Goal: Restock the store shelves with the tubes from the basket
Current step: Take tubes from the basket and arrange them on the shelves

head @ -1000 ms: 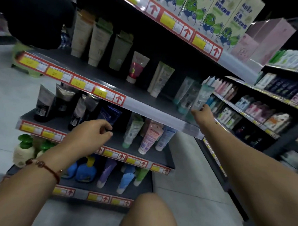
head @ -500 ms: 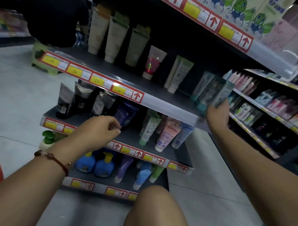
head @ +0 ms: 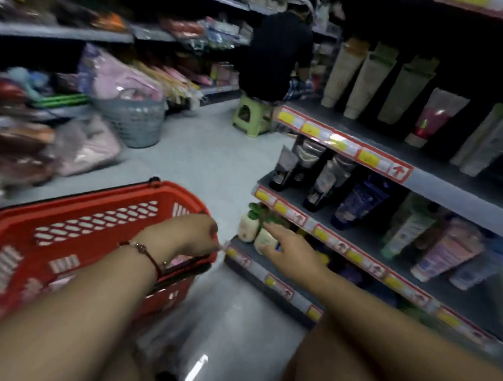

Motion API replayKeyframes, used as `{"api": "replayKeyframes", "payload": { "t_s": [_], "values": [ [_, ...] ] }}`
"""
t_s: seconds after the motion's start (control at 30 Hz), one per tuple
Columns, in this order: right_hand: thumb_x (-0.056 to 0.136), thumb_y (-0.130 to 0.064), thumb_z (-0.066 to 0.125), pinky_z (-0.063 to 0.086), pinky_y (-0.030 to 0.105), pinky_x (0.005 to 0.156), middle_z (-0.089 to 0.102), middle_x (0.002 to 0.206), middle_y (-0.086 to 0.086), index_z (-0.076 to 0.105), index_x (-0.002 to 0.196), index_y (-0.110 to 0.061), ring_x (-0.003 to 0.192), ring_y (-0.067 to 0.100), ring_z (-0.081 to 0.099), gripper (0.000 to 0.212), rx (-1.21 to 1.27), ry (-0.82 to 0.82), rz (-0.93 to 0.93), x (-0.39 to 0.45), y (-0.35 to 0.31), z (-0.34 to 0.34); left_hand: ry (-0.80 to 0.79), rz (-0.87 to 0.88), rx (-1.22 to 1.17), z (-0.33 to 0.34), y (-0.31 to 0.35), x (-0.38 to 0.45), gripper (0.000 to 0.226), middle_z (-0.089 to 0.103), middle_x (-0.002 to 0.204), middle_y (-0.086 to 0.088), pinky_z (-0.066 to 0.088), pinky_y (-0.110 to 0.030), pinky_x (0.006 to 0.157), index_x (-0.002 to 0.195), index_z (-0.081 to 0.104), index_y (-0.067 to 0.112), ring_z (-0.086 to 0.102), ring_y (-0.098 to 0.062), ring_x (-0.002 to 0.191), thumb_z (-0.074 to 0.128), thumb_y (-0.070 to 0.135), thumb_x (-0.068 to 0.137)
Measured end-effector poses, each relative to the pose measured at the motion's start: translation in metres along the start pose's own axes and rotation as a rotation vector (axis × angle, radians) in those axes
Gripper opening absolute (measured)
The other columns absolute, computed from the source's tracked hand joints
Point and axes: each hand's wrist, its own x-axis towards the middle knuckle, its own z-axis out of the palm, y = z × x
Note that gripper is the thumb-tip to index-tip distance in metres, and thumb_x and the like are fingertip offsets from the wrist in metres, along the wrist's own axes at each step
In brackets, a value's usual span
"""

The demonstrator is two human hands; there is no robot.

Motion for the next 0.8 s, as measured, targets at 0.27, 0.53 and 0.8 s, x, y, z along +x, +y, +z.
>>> {"api": "replayKeyframes", "payload": {
  "t_s": [0.27, 0.53, 0.8],
  "values": [
    [0.097, -0.046, 0.052, 0.041, 0.033, 0.105, 0.054, 0.142, 0.005, 0.052, 0.139, -0.019, 0.130, 0.024, 0.050, 0.051, -0.139, -0.342, -0.186, 0.060, -0.092, 0.080, -0.034, -0.393, 0.010, 0.025, -0.159, -0.071, 0.051, 0.073, 0.101, -0.008, 0.056, -0.038, 0.083, 0.102, 0.071, 0.014, 0.067, -0.027, 0.092, 0.055, 0.052, 0.072],
    [0.097, -0.045, 0.050, 0.041, 0.032, 0.101, 0.052, 0.144, 0.009, 0.049, 0.142, -0.015, 0.129, 0.027, 0.050, 0.055, -0.326, -0.572, -0.234, 0.168, -0.120, 0.181, -0.203, -0.545, 0.029, 0.058, -0.270, -0.042, 0.041, 0.068, 0.120, -0.004, 0.053, -0.034, 0.090, 0.123, 0.063, 0.019, 0.064, -0.024, 0.106, 0.059, 0.043, 0.090],
    [0.096, -0.043, 0.052, 0.041, 0.034, 0.103, 0.050, 0.144, 0.006, 0.048, 0.140, -0.016, 0.128, 0.025, 0.050, 0.052, -0.518, -0.753, -0.291, 0.265, -0.117, 0.310, -0.263, -0.505, 0.283, 0.125, -0.349, 0.046, 0.036, 0.065, 0.115, 0.001, 0.050, -0.030, 0.068, 0.128, 0.057, 0.022, 0.060, -0.017, 0.088, 0.052, 0.029, 0.093]
  ]
}}
